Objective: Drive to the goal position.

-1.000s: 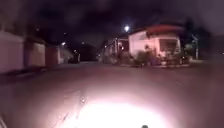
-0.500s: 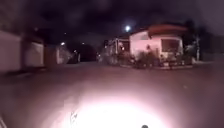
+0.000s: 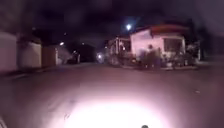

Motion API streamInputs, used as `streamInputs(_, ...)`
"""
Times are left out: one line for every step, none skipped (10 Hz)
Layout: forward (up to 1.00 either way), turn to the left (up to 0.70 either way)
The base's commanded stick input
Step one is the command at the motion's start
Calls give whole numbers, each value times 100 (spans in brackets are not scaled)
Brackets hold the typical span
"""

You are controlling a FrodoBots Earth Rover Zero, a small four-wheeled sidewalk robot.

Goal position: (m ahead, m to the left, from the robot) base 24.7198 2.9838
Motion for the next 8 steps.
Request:
streamInputs(70,0)
streamInputs(70,0)
streamInputs(70,0)
streamInputs(70,0)
streamInputs(70,0)
streamInputs(70,0)
streamInputs(70,0)
streamInputs(70,0)
